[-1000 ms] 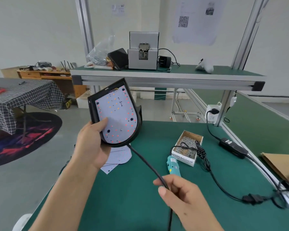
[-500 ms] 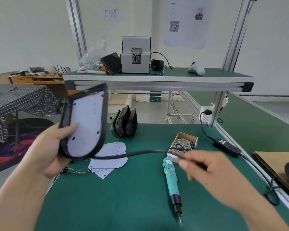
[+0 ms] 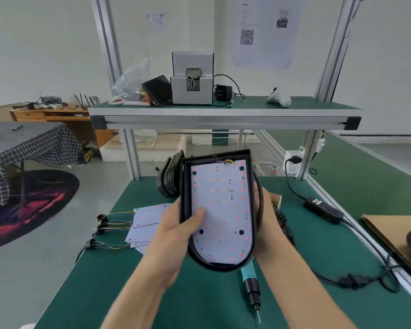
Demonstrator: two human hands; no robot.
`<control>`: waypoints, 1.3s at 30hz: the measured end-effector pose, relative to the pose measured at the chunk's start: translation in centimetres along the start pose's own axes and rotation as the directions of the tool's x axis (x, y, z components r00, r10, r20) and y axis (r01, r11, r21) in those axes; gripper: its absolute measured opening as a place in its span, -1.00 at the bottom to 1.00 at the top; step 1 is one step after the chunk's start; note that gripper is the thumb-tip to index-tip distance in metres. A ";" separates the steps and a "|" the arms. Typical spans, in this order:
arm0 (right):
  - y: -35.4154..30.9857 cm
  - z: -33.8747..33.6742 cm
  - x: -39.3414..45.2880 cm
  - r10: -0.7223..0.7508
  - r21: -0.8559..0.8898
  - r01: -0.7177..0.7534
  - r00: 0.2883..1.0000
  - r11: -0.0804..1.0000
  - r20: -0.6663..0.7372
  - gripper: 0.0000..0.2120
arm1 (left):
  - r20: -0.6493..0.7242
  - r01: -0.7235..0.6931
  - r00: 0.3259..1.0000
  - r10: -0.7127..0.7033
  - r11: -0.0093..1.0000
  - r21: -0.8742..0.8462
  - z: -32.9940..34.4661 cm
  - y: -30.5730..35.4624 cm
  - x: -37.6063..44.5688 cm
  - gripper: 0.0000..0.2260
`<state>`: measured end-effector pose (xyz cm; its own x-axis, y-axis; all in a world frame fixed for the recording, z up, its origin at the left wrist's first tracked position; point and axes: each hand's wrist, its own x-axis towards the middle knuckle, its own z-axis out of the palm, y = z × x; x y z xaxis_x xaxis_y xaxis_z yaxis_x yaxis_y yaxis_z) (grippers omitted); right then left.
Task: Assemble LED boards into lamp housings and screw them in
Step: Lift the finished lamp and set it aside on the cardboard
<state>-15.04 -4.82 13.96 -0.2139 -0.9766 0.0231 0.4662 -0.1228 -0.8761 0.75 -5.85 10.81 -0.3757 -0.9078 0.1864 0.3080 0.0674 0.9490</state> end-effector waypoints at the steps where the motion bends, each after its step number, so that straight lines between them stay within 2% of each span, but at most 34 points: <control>1: -0.1 -0.3 -0.1 0.043 0.029 -0.043 0.999 0.999 0.000 -0.68 | 0.005 -0.031 1.000 0.031 0.997 0.075 0.1 -0.1 0.2 -0.65; 3: -0.4 -1.0 -0.3 0.062 0.021 -0.062 0.998 0.998 0.011 -0.74 | 0.025 -0.072 0.997 0.068 0.986 0.153 0.4 -0.5 0.4 -0.70; 5: -0.4 -1.7 -0.5 0.092 0.086 -0.097 0.993 0.992 0.068 -0.84 | 0.048 -0.091 0.995 0.083 0.979 0.184 0.8 -0.9 0.6 -0.71; 8: -0.4 -3.0 -0.6 0.130 0.140 -0.160 0.970 0.977 0.205 -0.63 | 0.086 -0.072 0.994 0.061 0.988 0.135 1.8 -1.8 0.8 -0.68; 11: -1.0 -4.3 -0.4 0.165 0.114 -0.198 0.954 0.973 0.249 -0.69 | 0.105 -0.056 0.994 0.044 0.992 0.112 3.0 -2.2 1.0 -0.69; 14: -1.7 -6.4 -0.5 0.129 0.035 -0.133 0.985 0.990 0.111 -0.53 | 0.070 0.012 0.997 -0.021 0.991 0.131 4.2 -2.6 1.4 -0.72; 17: -2.0 -9.1 -1.4 0.097 0.109 -0.094 0.995 0.990 -0.015 -0.74 | -0.086 0.070 0.995 -0.060 0.990 0.126 5.8 -3.4 2.2 -0.78; 18: -1.8 -10.2 -2.1 0.093 0.133 -0.082 0.993 0.988 -0.077 -0.68 | -0.136 0.063 0.990 -0.044 0.988 0.139 6.6 -3.7 2.5 -0.78; 20: -1.3 -12.3 -4.2 0.057 0.064 -0.047 0.983 0.997 -0.177 -0.57 | -0.197 0.042 0.980 -0.009 0.986 0.163 8.2 -4.2 3.0 -0.79; 22: -0.8 -13.6 -6.7 -0.061 -0.088 0.044 0.978 0.995 -0.200 -0.54 | -0.169 0.023 0.986 0.013 0.977 0.213 10.1 -4.7 3.4 -0.80; 24: -0.8 -14.6 -8.6 -0.183 -0.217 0.132 0.953 0.967 -0.240 -0.47 | -0.077 0.034 0.997 -0.017 0.972 0.234 12.8 -5.1 3.5 -0.79; 27: -1.9 -17.0 -10.8 -0.254 -0.292 0.158 0.910 0.943 -0.329 -0.72 | 0.038 0.104 0.993 -0.111 0.980 0.168 17.8 -5.2 3.5 -0.79; 32: -4.5 -21.9 -15.2 -0.330 -0.304 0.190 0.784 0.934 -0.525 -0.76 | 0.255 0.236 0.936 -0.241 0.970 0.051 26.3 -6.7 3.6 -0.89; 34: -5.8 -24.5 -17.3 -0.395 -0.399 0.168 0.698 0.901 -0.598 -0.80 | 0.392 0.309 0.872 -0.293 0.951 0.024 29.9 -7.5 3.4 -0.89; 37: -7.3 -28.6 -20.9 -0.488 -0.555 0.049 0.547 0.830 -0.680 -0.84 | 0.556 0.390 0.754 -0.350 0.919 0.049 35.9 -8.9 2.8 -0.84; 39: -8.1 -31.1 -23.2 -0.494 -0.554 -0.019 0.426 0.832 -0.758 -0.80 | 0.628 0.404 0.674 -0.390 0.906 0.128 39.8 -9.8 1.9 -0.74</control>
<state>-40.52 24.34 5.54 -0.9720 -0.2217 0.0781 -0.0834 0.0145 -0.9964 -37.77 8.26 11.99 -0.9220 -0.3779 -0.0845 0.0149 -0.2527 0.9674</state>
